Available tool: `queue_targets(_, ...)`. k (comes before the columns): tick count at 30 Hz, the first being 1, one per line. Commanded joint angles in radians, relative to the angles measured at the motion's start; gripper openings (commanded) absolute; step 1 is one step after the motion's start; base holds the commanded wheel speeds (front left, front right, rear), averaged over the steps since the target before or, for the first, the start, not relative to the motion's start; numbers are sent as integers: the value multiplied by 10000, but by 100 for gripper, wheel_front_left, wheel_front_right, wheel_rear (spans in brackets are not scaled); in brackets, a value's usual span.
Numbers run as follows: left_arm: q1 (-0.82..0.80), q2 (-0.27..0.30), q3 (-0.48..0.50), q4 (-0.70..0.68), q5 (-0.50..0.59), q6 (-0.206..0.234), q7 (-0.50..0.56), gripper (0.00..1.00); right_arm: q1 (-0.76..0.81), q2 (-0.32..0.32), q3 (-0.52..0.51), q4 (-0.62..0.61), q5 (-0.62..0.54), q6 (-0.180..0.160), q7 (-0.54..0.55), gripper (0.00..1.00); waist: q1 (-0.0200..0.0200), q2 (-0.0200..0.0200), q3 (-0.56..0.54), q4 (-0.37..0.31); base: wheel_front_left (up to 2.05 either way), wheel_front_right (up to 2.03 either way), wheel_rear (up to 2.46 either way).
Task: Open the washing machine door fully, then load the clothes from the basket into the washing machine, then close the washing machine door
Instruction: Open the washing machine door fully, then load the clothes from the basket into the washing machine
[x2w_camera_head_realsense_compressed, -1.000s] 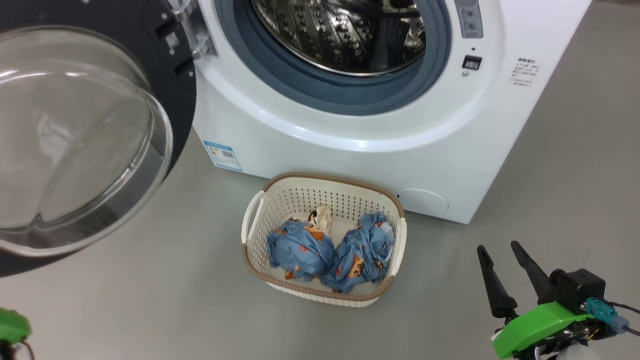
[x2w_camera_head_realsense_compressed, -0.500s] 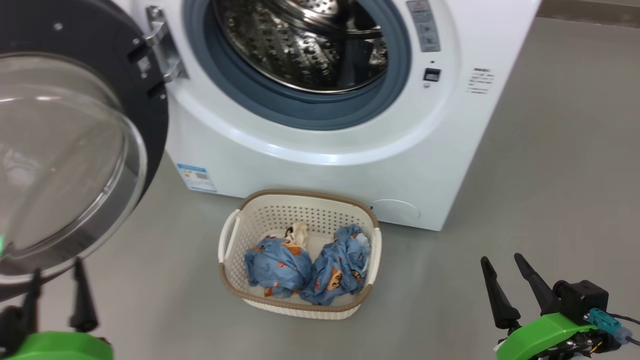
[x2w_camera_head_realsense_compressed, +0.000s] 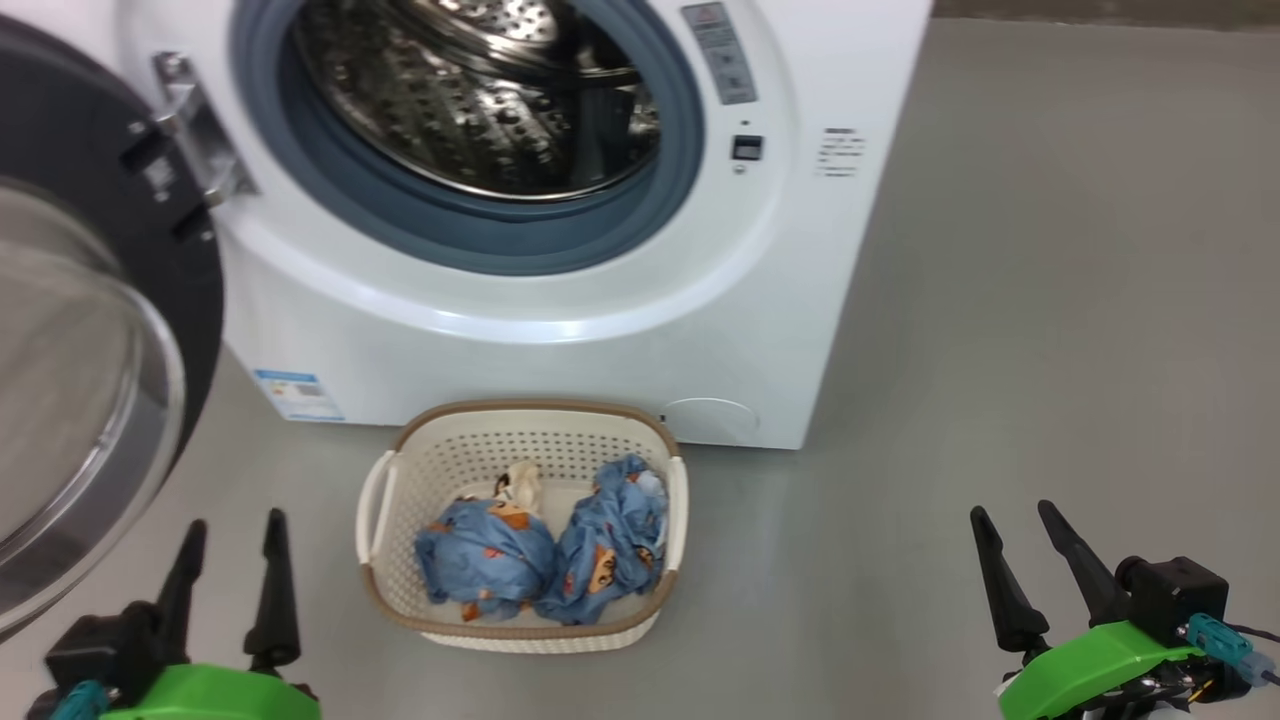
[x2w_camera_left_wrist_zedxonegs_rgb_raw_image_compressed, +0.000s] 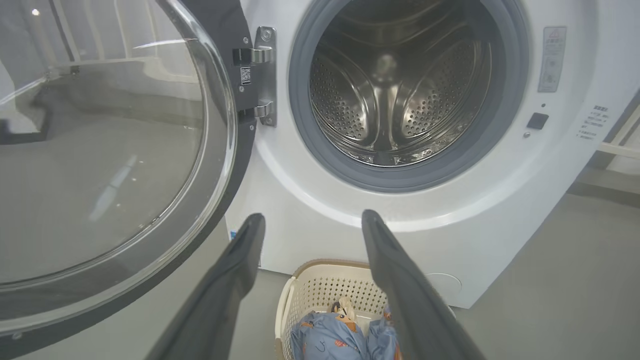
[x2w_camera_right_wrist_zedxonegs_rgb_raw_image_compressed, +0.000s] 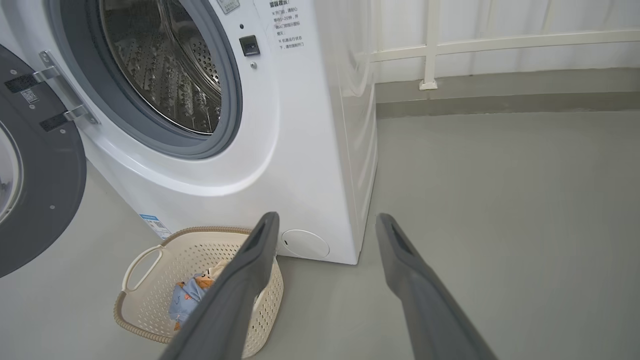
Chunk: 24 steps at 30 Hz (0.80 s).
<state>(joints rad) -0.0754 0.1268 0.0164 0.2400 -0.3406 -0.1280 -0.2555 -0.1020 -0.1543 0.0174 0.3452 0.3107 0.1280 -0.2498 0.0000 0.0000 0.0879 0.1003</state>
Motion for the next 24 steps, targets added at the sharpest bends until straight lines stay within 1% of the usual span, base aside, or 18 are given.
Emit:
queue_targets(1, -89, 319, 194, -352, -89, -26, -63, 100, -141, -66, 167, -270, 2, 27, -120, 100, 0, 0, 20, -322, 0, 0, 0)
queue_targets(11, 73, 538, -550, -672, -383, -26, -63, 100, -43, -88, 17, -313, 19, 27, -120, 100, 0, 0, -3, -944, 0, 0, 0)
queue_targets(24, 118, 781, -823, -690, -673, -26, -63, 100, 6, 10, -87, -377, -35, 27, -120, 100, 0, 0, -5, -1084, 0, -1, 1)
